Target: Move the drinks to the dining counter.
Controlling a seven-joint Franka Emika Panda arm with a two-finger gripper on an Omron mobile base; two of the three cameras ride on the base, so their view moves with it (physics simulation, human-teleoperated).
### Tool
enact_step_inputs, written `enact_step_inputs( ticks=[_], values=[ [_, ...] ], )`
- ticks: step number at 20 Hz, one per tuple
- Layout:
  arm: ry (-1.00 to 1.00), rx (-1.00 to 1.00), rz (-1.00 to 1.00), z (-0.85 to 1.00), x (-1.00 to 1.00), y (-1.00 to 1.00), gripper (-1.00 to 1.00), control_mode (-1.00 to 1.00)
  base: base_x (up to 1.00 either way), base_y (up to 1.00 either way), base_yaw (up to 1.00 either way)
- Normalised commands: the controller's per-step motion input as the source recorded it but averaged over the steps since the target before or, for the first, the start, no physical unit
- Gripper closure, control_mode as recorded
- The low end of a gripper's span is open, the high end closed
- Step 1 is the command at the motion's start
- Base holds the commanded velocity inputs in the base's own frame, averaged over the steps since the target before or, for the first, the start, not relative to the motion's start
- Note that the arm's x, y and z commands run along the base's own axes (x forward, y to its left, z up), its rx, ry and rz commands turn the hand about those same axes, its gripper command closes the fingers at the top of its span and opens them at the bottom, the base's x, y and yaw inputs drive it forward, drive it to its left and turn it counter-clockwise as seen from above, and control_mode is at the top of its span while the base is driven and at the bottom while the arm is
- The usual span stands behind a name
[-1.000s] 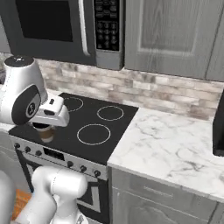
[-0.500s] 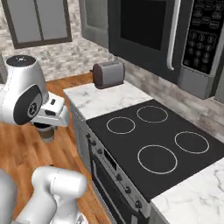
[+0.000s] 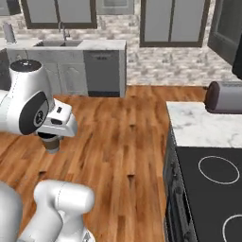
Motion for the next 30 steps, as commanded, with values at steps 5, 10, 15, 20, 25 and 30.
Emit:
enact_step_inputs(
  ticks=[5,10,15,20,25,30],
  values=[
    [0.00,0.00,0.00,0.00,0.00,0.00,1.00,1.00,0.02,0.69,0.82],
    [0.00,0.00,0.00,0.00,0.00,0.00,1.00,1.00,0.12,0.42,0.88],
    [0.00,0.00,0.00,0.00,0.00,0.00,1.00,1.00,0.24,0.21,0.89],
    [0.00,0.00,0.00,0.00,0.00,0.00,1.00,1.00,0.94,-0.29,0.57],
    [0.00,0.00,0.00,0.00,0.00,0.00,1.00,1.00,1.00,-0.86,0.17],
    [0.00,0.00,0.00,0.00,0.00,0.00,1.00,1.00,1.00,-0.93,0.01]
  ],
)
